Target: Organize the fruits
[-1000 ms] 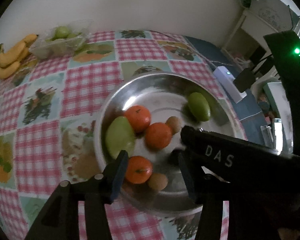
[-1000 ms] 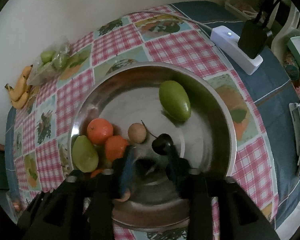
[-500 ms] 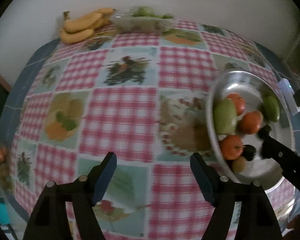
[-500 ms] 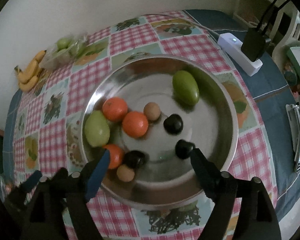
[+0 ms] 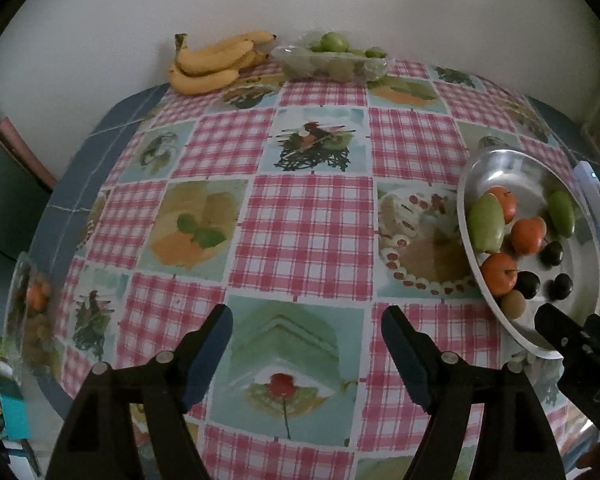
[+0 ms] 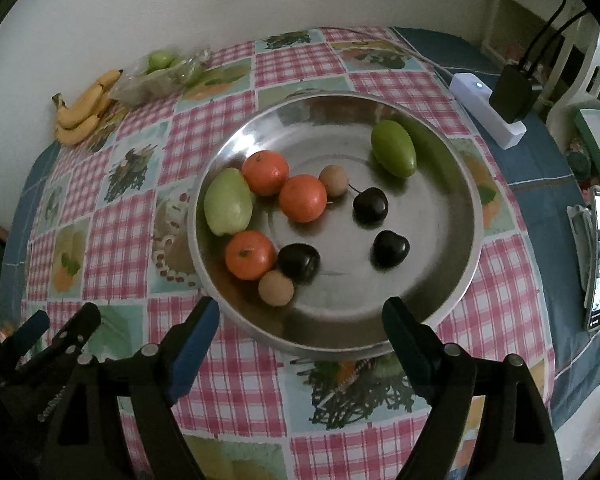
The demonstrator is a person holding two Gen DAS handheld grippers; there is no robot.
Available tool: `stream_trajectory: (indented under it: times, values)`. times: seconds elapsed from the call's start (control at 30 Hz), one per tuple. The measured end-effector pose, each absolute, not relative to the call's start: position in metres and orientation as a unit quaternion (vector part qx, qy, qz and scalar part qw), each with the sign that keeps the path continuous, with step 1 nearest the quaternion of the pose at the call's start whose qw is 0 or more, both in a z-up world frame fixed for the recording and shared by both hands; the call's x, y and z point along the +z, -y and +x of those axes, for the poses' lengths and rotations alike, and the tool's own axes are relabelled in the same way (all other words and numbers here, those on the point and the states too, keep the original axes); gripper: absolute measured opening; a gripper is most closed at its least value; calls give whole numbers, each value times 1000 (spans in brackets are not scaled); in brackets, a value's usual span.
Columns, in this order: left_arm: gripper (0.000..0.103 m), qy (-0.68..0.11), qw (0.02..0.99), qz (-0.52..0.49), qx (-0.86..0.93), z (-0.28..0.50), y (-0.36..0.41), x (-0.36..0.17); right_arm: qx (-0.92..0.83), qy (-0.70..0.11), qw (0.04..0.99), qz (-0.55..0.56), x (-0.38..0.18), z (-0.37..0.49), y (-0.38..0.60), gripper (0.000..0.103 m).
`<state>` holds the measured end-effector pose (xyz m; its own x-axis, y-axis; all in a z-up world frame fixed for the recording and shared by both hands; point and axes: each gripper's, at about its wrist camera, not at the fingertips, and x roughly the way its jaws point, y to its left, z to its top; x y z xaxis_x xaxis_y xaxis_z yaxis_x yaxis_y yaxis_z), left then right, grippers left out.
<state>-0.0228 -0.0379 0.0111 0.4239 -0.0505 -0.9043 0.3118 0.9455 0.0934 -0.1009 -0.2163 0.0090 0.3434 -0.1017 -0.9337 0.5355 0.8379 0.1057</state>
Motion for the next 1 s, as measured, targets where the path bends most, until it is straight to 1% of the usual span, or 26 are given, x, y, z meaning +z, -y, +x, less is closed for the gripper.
stream_trajectory:
  times: [0.27, 1.0]
  values:
    - [80, -523, 840, 111, -89, -23, 26, 14, -198, -541, 796, 187, 10, -103, 212, 85]
    - [80, -523, 840, 108, -95, -25, 28, 15, -200, -539, 797, 186, 11, -102, 213, 85]
